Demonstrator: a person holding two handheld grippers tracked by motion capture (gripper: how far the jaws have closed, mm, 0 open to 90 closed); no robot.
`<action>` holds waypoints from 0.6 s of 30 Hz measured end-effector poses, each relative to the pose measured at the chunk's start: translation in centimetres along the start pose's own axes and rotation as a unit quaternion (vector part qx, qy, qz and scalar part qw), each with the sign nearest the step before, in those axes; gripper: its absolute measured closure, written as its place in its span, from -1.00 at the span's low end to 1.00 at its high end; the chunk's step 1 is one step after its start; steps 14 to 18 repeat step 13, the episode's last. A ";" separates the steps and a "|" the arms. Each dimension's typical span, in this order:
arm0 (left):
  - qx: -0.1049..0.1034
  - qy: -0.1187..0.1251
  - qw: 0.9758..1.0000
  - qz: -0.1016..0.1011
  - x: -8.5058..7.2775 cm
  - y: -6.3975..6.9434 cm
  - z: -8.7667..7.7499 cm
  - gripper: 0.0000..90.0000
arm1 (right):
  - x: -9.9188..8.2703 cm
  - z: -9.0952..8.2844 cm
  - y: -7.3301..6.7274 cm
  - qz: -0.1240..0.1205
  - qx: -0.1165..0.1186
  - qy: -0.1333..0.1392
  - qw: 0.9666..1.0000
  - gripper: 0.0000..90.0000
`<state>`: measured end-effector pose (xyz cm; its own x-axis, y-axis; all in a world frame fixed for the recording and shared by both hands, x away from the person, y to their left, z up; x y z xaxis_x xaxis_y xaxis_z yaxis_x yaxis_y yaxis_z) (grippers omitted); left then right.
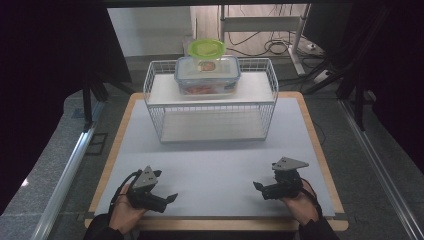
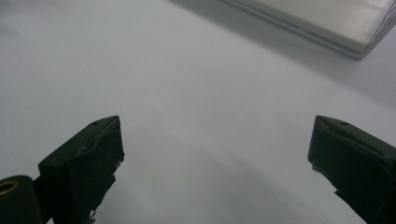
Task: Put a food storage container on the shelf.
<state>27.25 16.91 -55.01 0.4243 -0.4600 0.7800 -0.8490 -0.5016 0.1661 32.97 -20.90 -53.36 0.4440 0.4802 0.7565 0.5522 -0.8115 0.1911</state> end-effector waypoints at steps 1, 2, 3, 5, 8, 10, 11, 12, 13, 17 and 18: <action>0.001 -0.003 1.000 0.000 0.0 0.0 0.0 -0.95 | -0.4 0.1 -0.1 -0.005 0.001 -0.010 1.000 -0.96; 0.002 -0.004 1.000 0.001 -0.1 0.0 0.1 -0.95 | -0.4 0.1 -0.1 -0.005 0.001 -0.010 1.000 -0.96; 0.002 -0.006 1.000 0.001 -0.1 0.0 0.1 -0.96 | -0.6 0.3 -0.3 -0.009 0.001 -0.019 1.000 -0.97; 0.006 -0.010 1.000 0.001 -0.1 0.0 0.2 -0.96 | -0.8 0.4 -0.3 -0.012 0.001 -0.024 1.000 -0.98; 0.009 -0.015 1.000 0.002 -0.2 -0.1 0.3 -0.97 | -1.1 0.7 -0.4 -0.018 0.001 -0.038 0.999 -0.98; 0.010 -0.016 1.000 0.002 -0.2 -0.1 0.3 -0.98 | -1.2 0.7 -0.5 -0.020 0.000 -0.042 0.999 -0.98; 0.012 -0.016 1.000 0.002 -0.2 -0.1 0.3 -0.98 | -1.2 0.7 -0.5 -0.020 0.000 -0.043 0.999 -0.98; 0.013 -0.016 1.000 0.001 -0.2 -0.1 0.3 -0.98 | -1.2 0.8 -0.4 -0.019 -0.002 -0.043 0.999 -0.98; 0.015 -0.016 1.000 0.001 -0.1 -0.1 0.3 -0.98 | -1.2 0.8 -0.4 -0.019 -0.002 -0.042 0.999 -0.98; 0.015 -0.016 1.000 0.001 -0.1 -0.1 0.3 -0.98 | -1.2 0.8 -0.4 -0.019 -0.002 -0.042 0.999 -0.98; 0.015 -0.016 1.000 0.001 -0.1 -0.1 0.3 -0.98 | -1.2 0.8 -0.4 -0.019 -0.002 -0.042 0.999 -0.98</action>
Point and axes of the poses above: each handheld gripper's, and its own axes: z roughly forward along the jaws, x roughly out of its top, y roughly to its right, the point moved 5 cm from there along z, roughly forward along the jaws, and after that the axes turned 15 degrees about -x, right-handed, at the moved point
